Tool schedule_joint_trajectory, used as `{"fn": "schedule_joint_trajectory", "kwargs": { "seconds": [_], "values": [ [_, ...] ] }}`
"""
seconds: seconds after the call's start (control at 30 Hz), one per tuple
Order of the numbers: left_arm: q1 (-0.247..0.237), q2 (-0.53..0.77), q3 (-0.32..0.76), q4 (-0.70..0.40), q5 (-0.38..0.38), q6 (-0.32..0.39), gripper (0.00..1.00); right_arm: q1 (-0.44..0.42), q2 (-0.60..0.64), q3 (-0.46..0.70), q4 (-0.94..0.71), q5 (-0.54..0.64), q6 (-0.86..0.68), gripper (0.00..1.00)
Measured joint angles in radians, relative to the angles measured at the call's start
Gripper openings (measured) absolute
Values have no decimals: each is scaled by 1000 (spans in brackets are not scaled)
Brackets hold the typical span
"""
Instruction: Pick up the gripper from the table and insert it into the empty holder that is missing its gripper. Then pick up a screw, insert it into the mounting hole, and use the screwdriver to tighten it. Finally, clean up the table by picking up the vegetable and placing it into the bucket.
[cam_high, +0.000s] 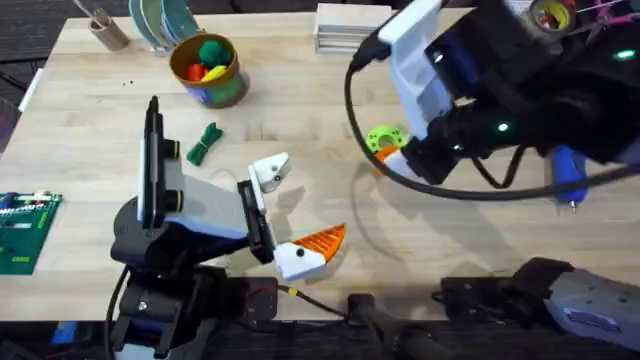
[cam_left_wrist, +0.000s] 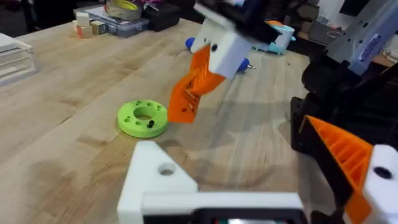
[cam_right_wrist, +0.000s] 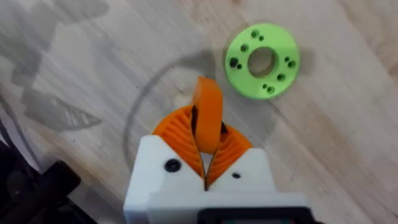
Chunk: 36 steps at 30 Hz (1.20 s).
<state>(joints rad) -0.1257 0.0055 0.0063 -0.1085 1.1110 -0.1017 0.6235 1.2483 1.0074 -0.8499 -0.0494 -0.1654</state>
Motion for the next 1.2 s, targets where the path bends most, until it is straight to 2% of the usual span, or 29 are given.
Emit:
{"fn": "schedule_joint_trajectory", "kwargs": {
  "seconds": [0.13,0.3,0.47,0.63,0.87,1.03,1.2],
  "values": [
    [0,0,0,0,0,0,994,0,-48,28,16,0,17,16],
    [0,0,0,0,0,0,993,0,-99,35,136,-33,141,16],
    [0,0,0,0,0,0,993,0,-99,38,248,-181,234,15],
    [0,0,0,0,0,1,993,-6,-98,24,260,-350,268,15],
    [0,0,0,0,0,76,993,-50,-83,-14,274,-566,278,15],
    [0,0,0,0,0,113,994,-53,-29,-15,302,-697,278,15],
    [0,0,0,0,0,126,993,-55,77,-16,333,-838,278,14]
  ]
}}
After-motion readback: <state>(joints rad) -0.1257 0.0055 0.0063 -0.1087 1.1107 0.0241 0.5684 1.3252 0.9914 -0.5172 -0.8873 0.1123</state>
